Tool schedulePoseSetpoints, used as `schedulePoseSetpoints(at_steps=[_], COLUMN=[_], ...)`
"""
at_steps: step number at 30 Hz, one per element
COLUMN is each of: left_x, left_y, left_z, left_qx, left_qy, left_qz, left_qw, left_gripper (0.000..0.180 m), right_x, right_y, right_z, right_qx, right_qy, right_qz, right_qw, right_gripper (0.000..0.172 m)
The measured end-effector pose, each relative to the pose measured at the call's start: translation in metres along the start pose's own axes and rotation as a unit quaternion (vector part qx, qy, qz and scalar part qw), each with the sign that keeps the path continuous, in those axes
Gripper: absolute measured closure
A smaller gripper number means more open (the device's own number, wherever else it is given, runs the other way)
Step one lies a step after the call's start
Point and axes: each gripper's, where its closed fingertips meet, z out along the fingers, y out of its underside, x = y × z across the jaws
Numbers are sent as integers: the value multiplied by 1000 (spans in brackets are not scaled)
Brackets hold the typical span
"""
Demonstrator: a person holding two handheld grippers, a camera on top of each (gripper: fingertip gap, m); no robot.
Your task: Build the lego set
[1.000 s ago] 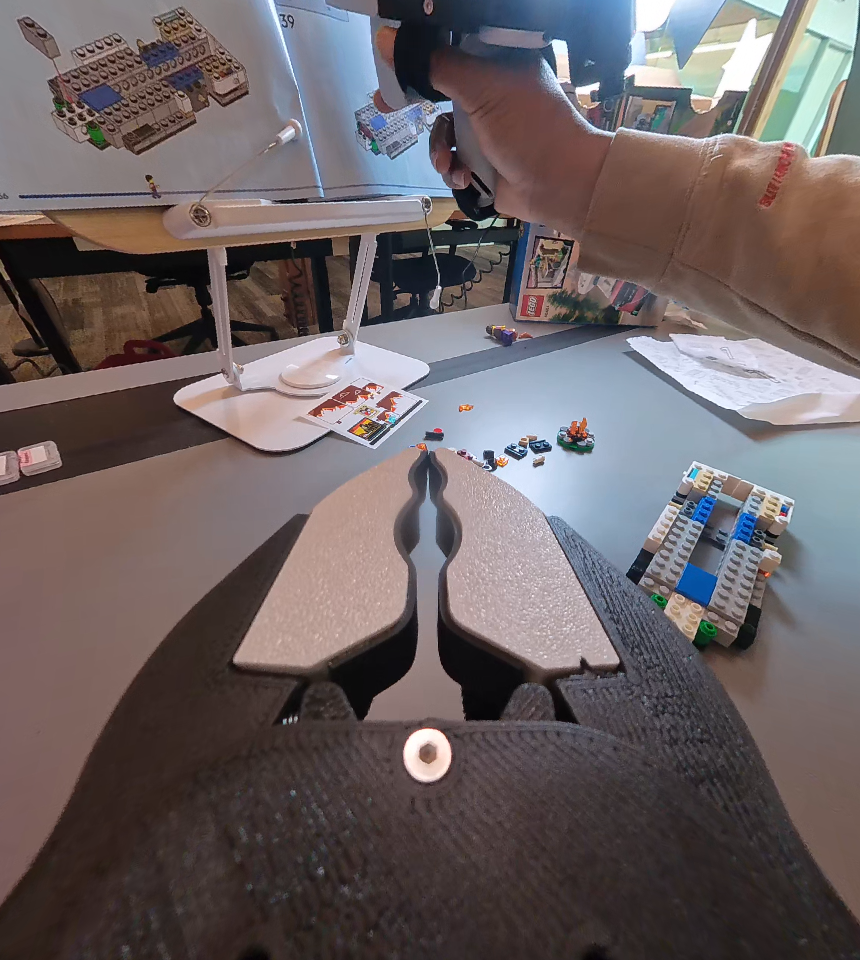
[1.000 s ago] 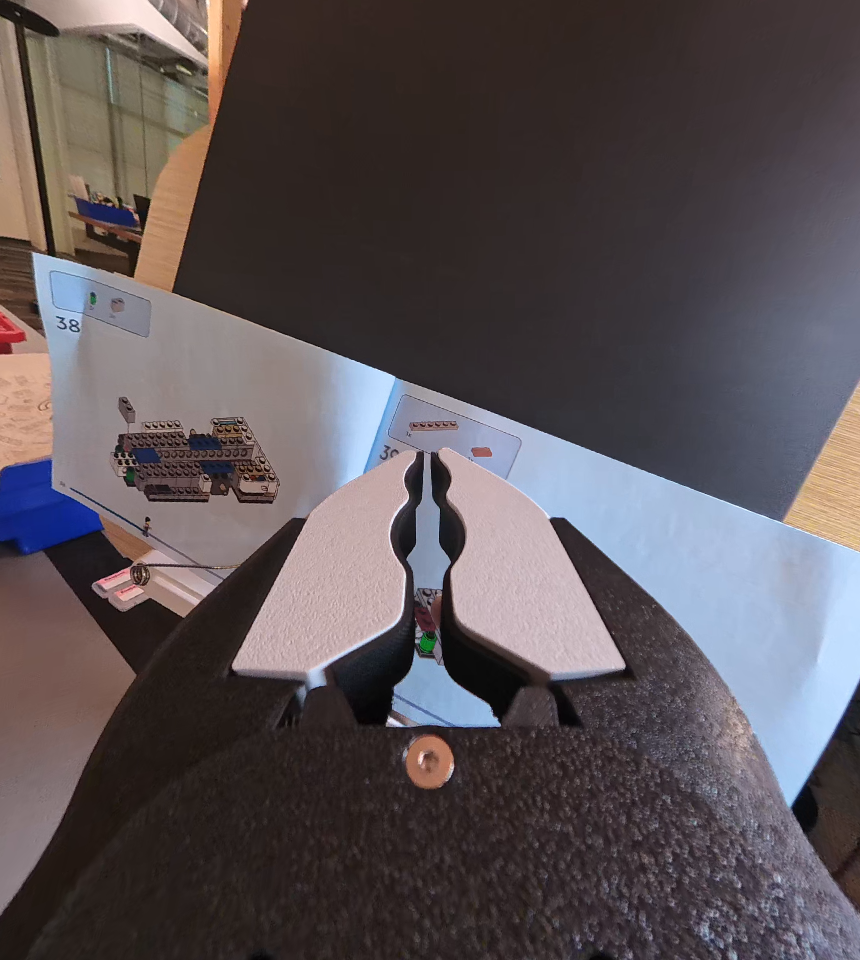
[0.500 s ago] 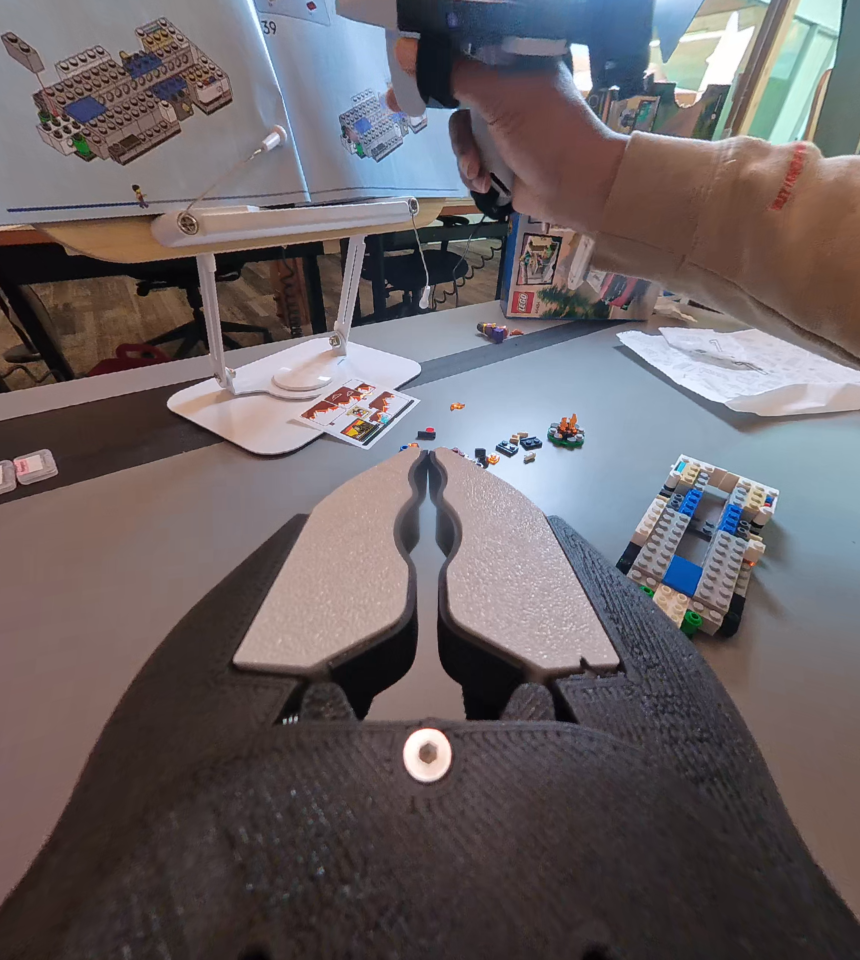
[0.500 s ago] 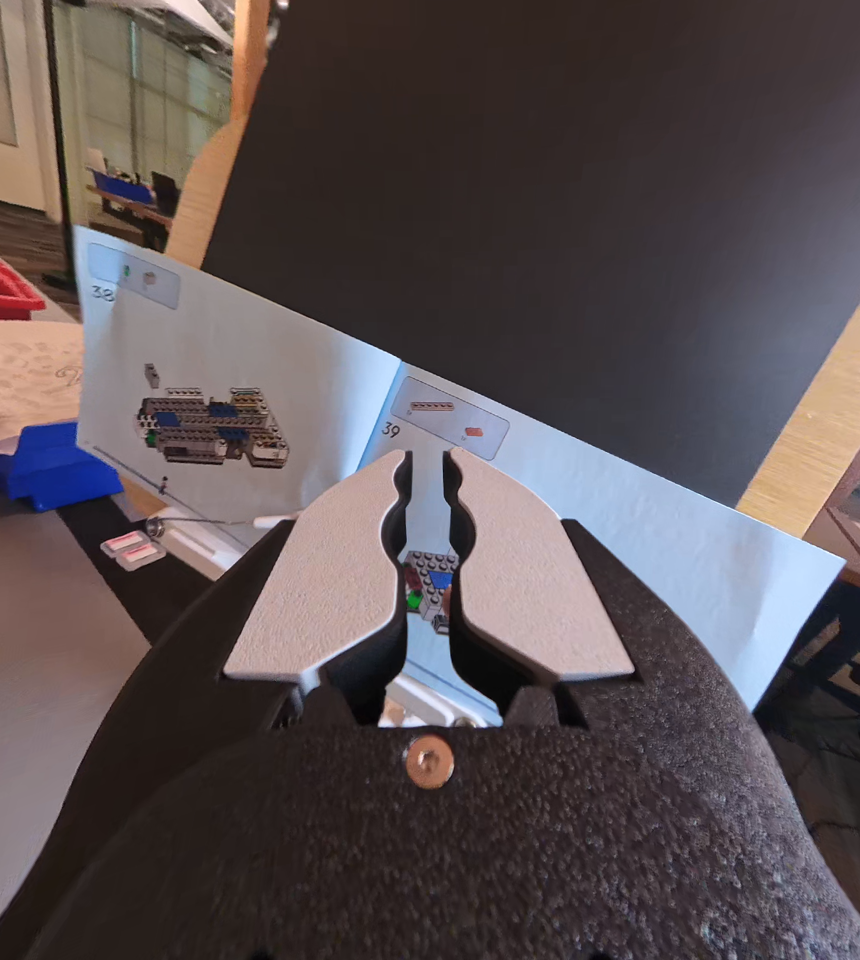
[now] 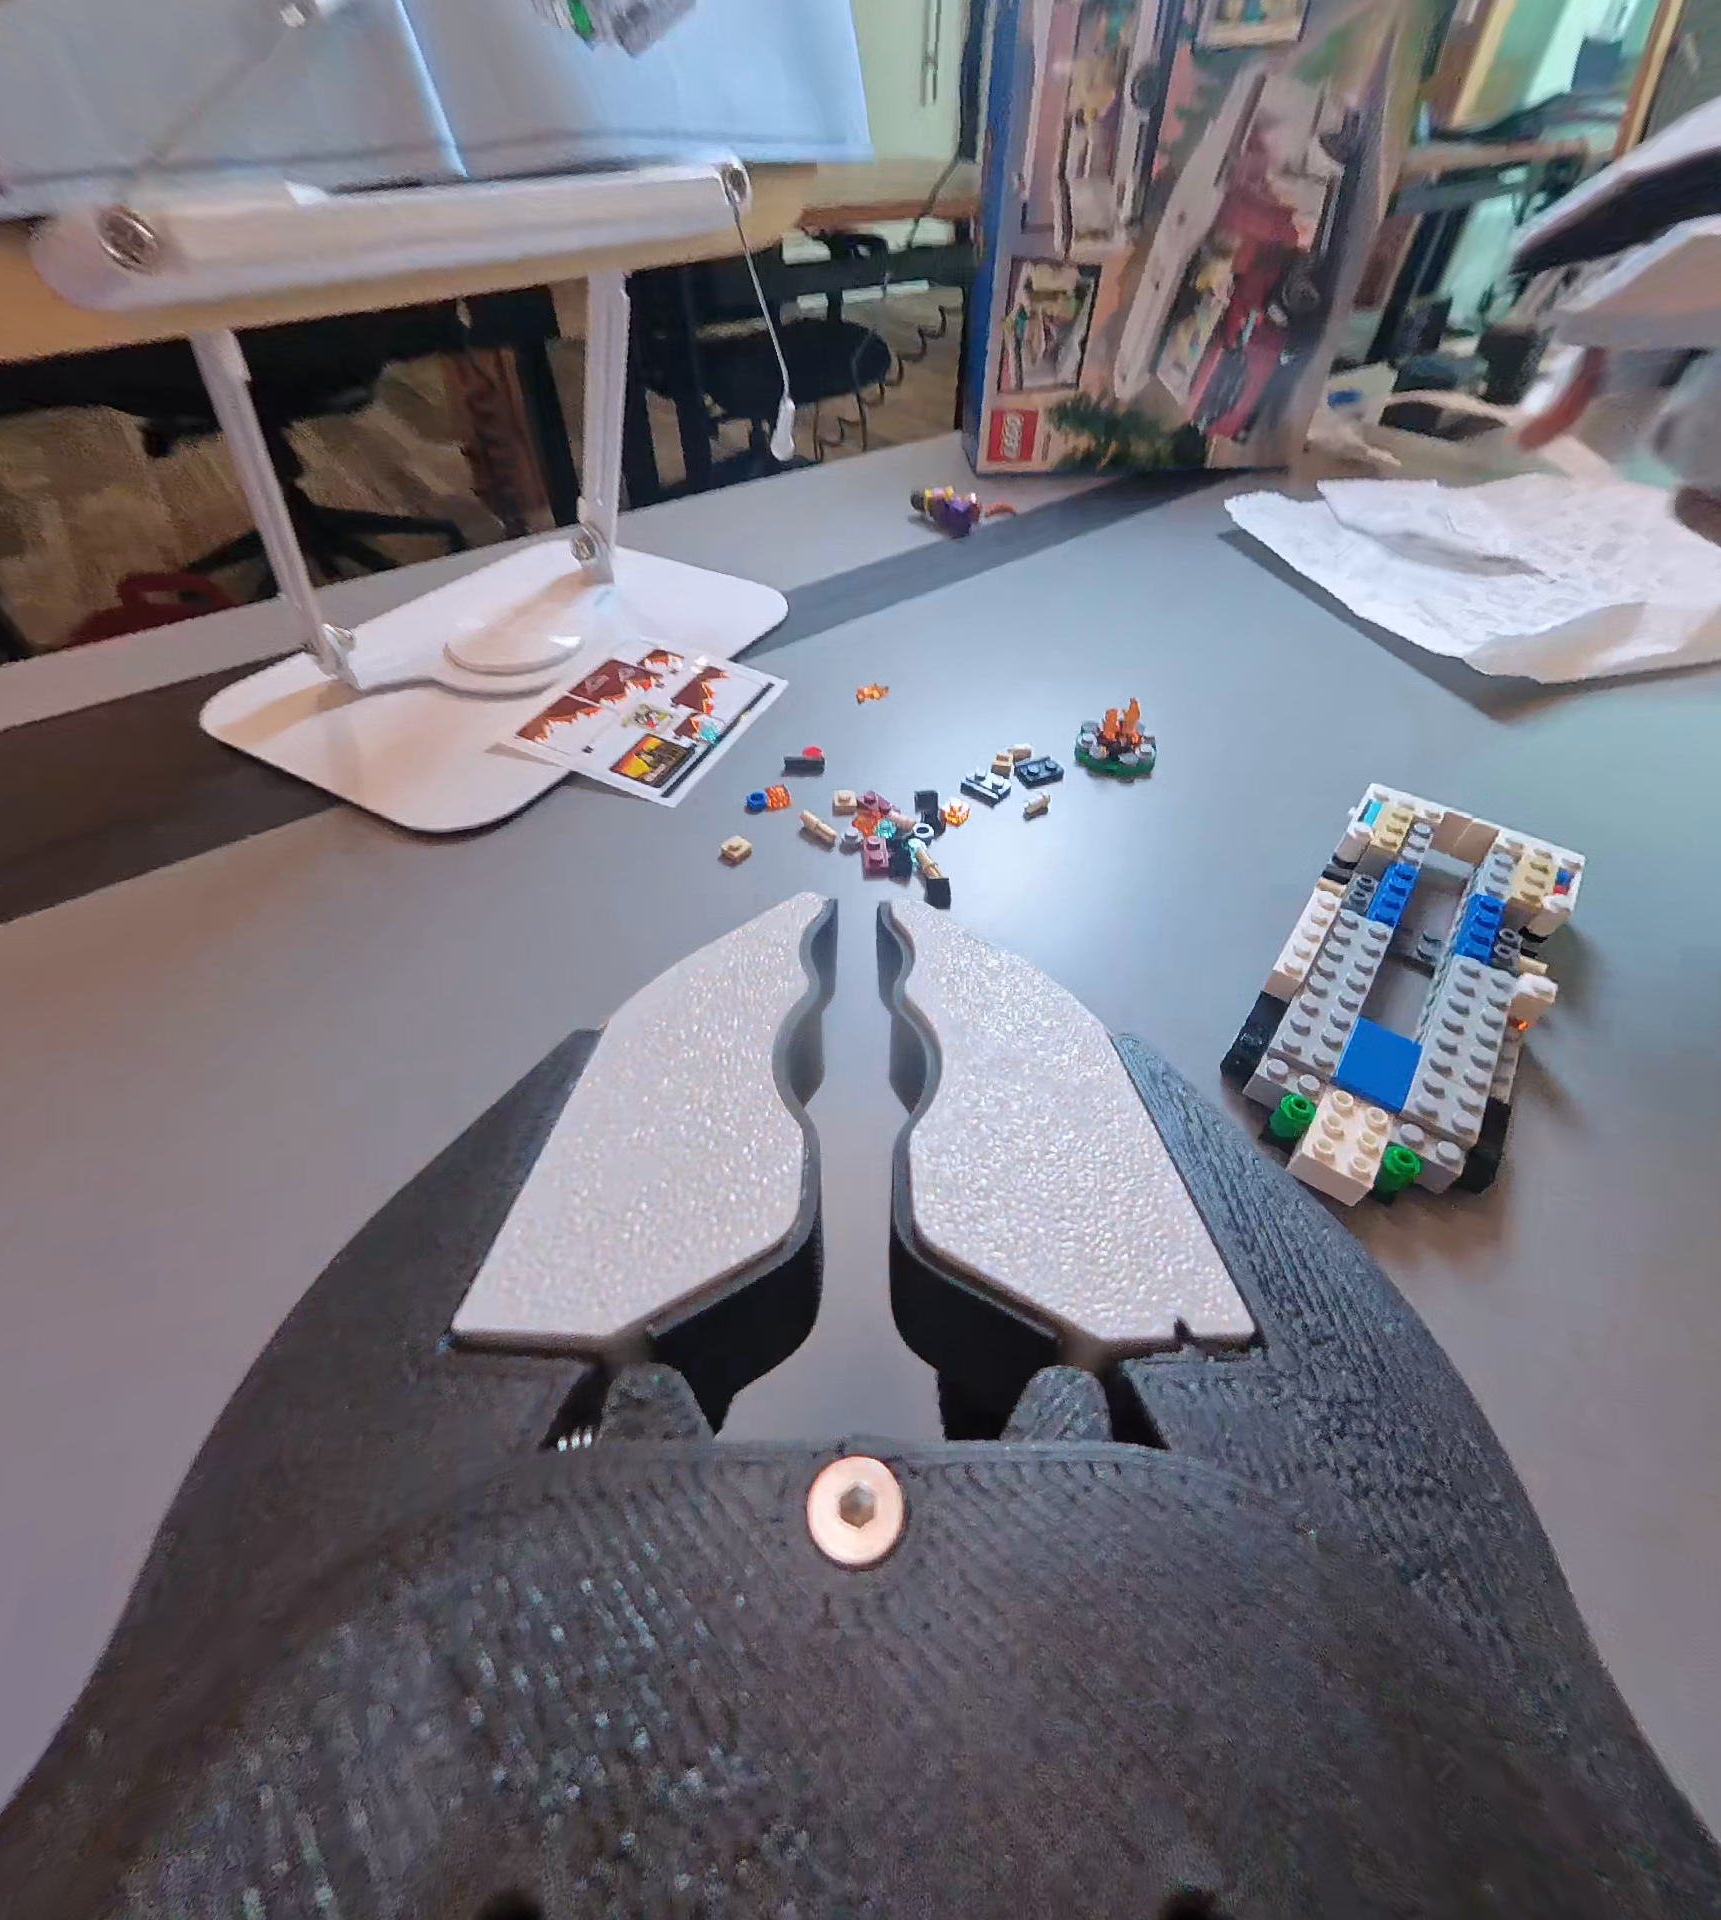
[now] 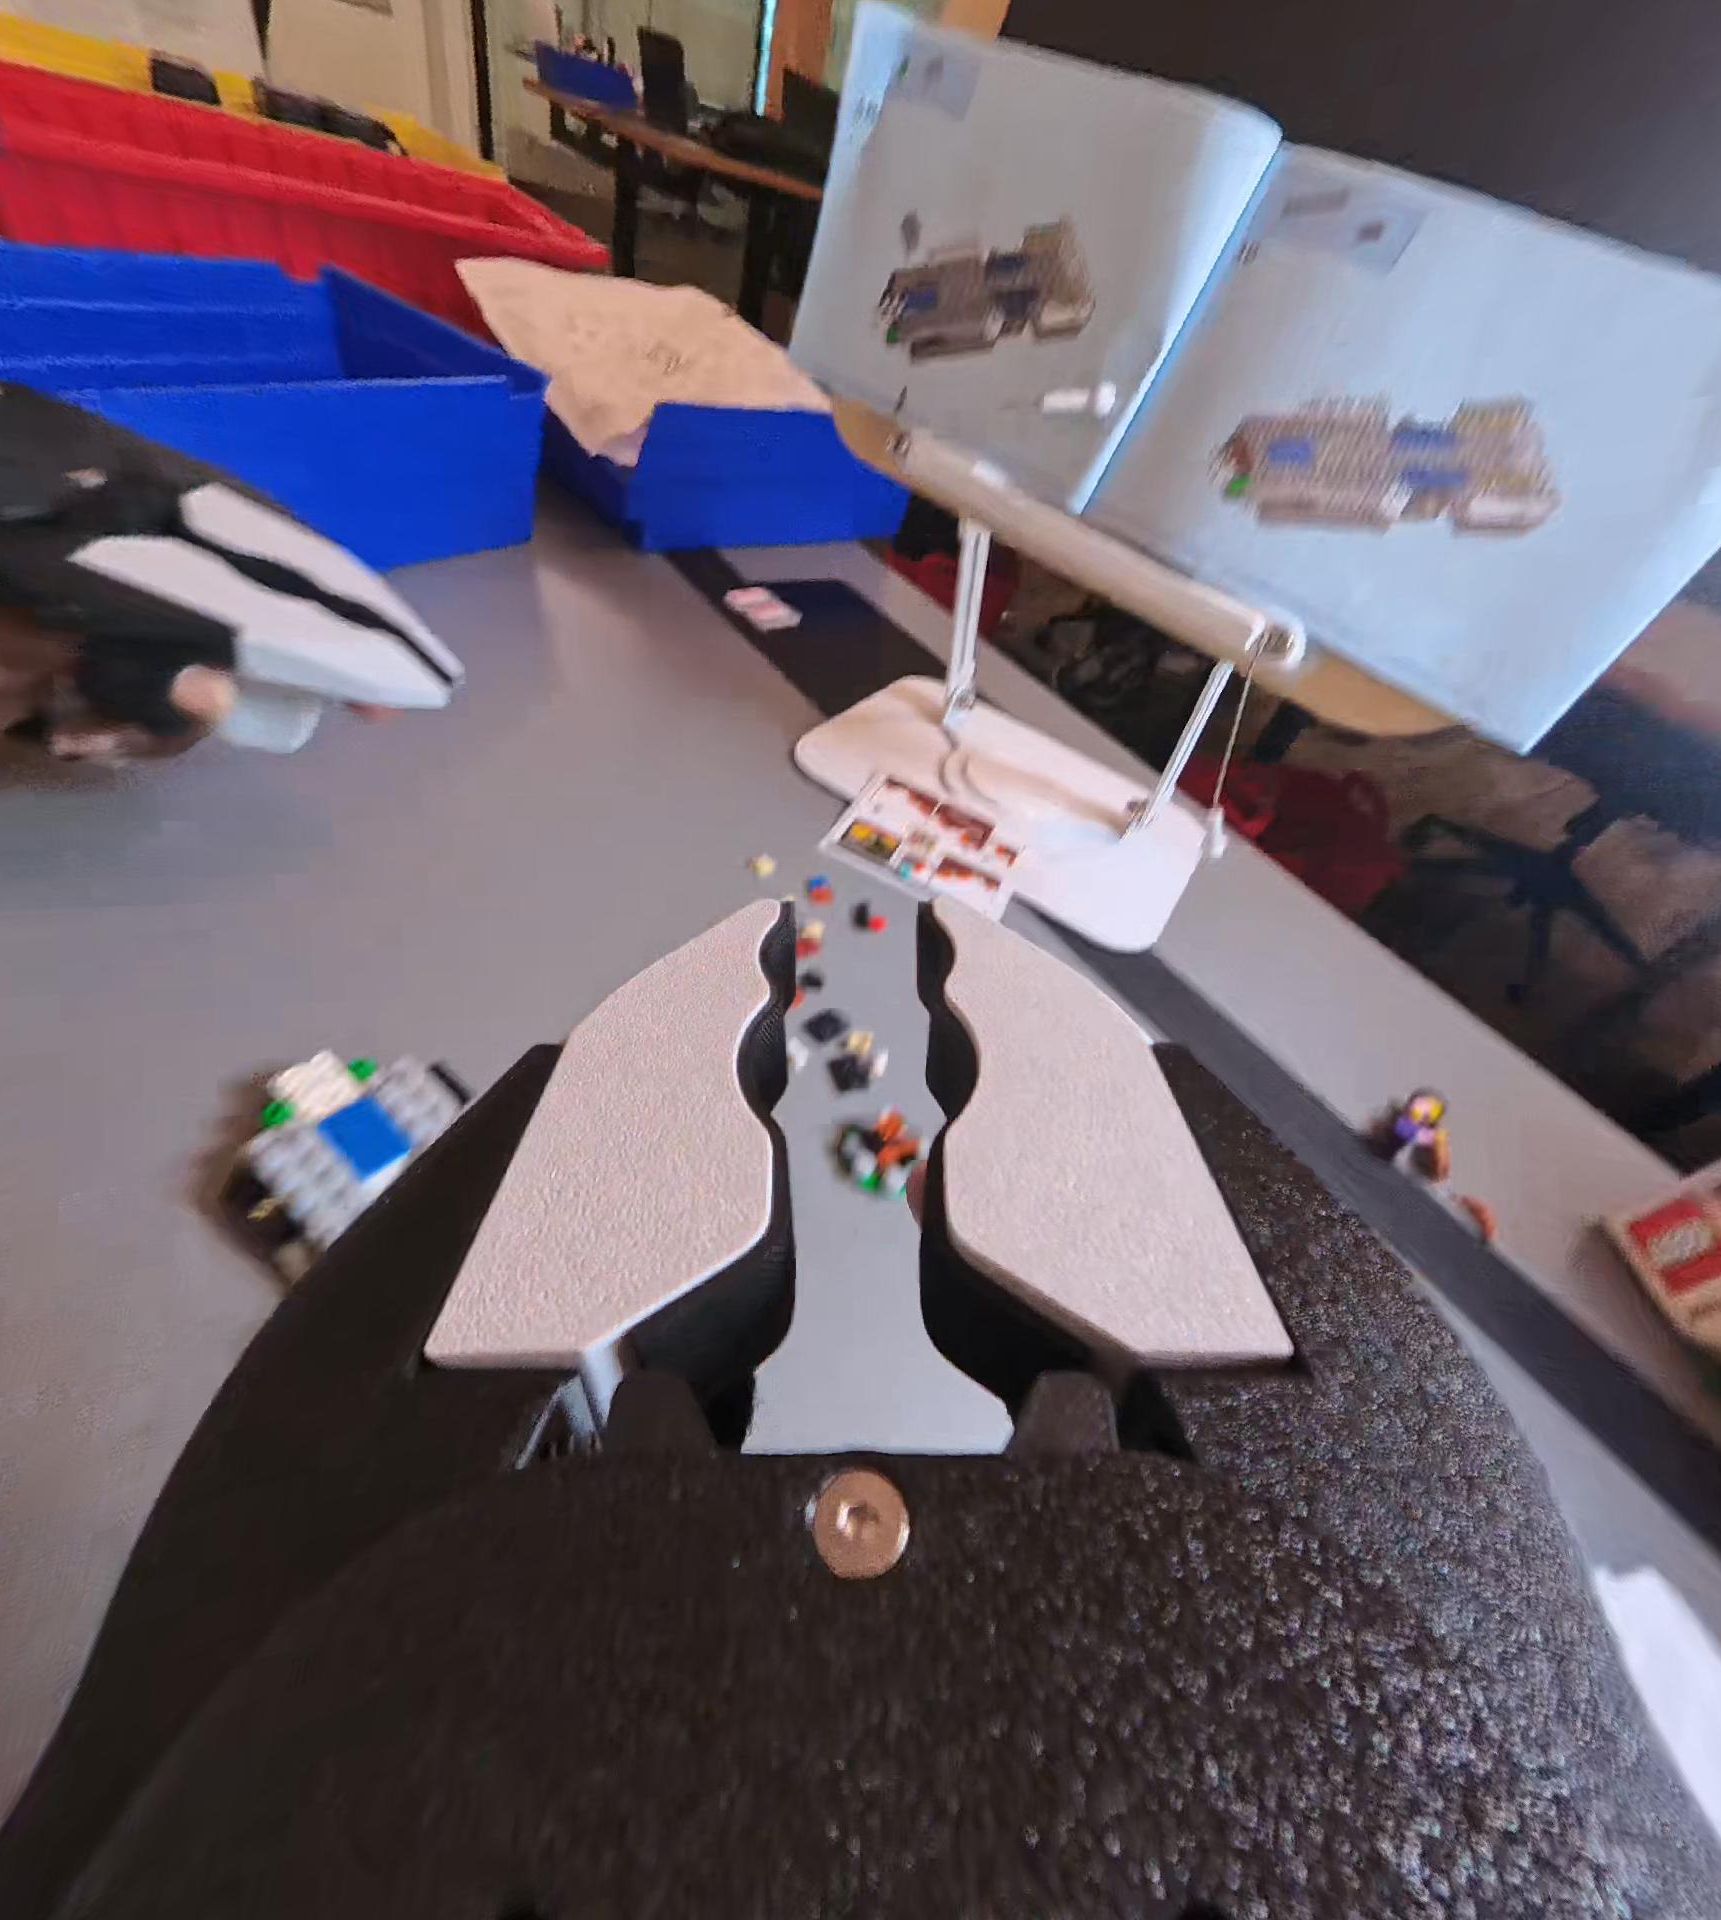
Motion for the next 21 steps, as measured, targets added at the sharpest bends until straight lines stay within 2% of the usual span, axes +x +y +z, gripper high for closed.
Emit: schedulePoseSetpoints(at_steps=[3, 7, 13, 21], left_x=[3, 4, 4, -1], left_y=[8, 24, 46, 53], left_z=[25, 69, 115, 127], left_qx=[-42, -132, -235, -265], left_qy=[21, 48, 76, 62], left_qz=[10, 49, 55, 94], left_qw=[999, 989, 967, 958], left_gripper=[168, 162, 159, 159], right_x=[-25, -34, -37, -34], right_y=[35, 64, 63, 66], right_z=[-34, -50, -53, -58], right_qx=[-15, -24, -6, 5], right_qy=[-7, 10, -3, -15], right_qz=[25, 15, 26, 53], right_qw=[1000, 1000, 1000, 998], right_gripper=[151, 152, 152, 152])
